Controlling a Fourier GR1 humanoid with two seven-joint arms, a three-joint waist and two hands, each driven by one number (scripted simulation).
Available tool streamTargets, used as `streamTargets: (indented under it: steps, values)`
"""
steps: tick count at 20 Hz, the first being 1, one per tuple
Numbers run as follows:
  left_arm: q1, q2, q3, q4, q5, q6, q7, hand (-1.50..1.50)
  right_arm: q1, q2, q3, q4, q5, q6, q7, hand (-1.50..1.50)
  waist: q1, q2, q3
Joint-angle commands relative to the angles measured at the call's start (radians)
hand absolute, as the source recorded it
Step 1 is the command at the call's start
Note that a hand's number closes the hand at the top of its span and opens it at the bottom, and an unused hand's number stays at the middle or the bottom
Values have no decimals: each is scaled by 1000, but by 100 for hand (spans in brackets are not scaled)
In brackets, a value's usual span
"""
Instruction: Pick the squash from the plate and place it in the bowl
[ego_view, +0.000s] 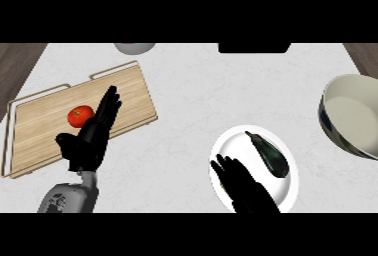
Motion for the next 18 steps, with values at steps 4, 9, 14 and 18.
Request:
streamTargets:
  steps: [4,9,14,18]
  values:
    - [9,17,56,-28,22,-53,7,0,-31,-1,-80,152,-27,-71,-118,-150,1,0,0]
    - [31,9,46,-16,20,-65,-23,0,-146,35,-117,222,111,-66,9,-150,5,0,0]
    - [17,-14,37,-14,-18,-49,-8,0,-73,-18,-101,257,140,-99,-69,-150,1,0,0]
    - [2,7,73,-20,1,-85,19,0,-138,50,-129,350,119,-98,-95,-150,2,0,0]
